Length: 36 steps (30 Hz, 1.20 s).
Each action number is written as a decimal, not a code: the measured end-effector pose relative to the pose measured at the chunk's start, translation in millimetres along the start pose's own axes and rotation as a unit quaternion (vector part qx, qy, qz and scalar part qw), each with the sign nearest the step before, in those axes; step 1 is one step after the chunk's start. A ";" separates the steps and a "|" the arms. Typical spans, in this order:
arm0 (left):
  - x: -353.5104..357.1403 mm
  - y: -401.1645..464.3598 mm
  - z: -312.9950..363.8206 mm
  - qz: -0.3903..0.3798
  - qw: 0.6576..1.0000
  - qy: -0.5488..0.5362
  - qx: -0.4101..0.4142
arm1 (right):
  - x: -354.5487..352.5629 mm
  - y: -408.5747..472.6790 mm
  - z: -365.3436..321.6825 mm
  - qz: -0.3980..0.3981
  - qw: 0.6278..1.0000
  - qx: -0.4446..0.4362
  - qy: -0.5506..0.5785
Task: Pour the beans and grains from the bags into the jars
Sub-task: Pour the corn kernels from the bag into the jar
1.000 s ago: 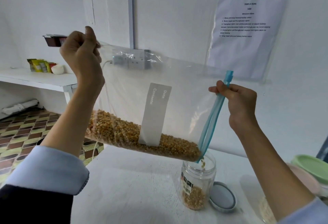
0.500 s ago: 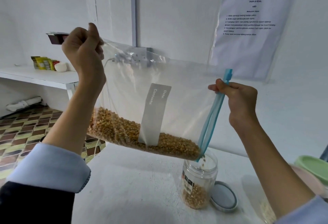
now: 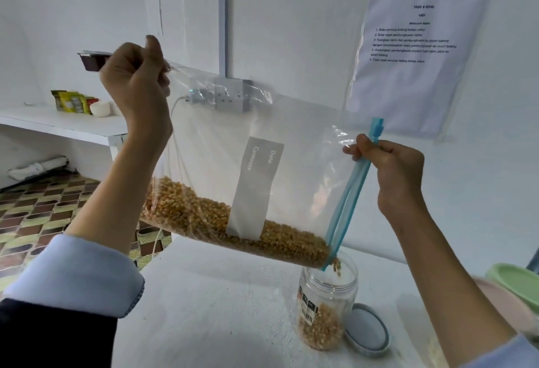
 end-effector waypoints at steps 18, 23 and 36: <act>-10.9 5.7 -4.6 0.018 1.000 0.006 0.005 | 6.3 2.9 -4.4 -0.015 1.000 -0.005 -0.008; -12.4 6.2 -6.5 0.019 1.000 0.001 0.004 | 7.8 1.1 -5.4 -0.007 1.000 -0.008 0.007; -12.2 3.3 -2.5 0.017 1.000 -0.010 -0.009 | 15.9 -1.9 -7.5 -0.015 1.000 -0.016 -0.004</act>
Point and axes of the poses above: each hand's wrist, its own y-axis towards the middle knuckle, its own x-axis out of the palm, z = x × y, the point moved 8 cm from there along y, towards the middle knuckle, and after that the axes turned 3 degrees about y, right-handed, at the moved point
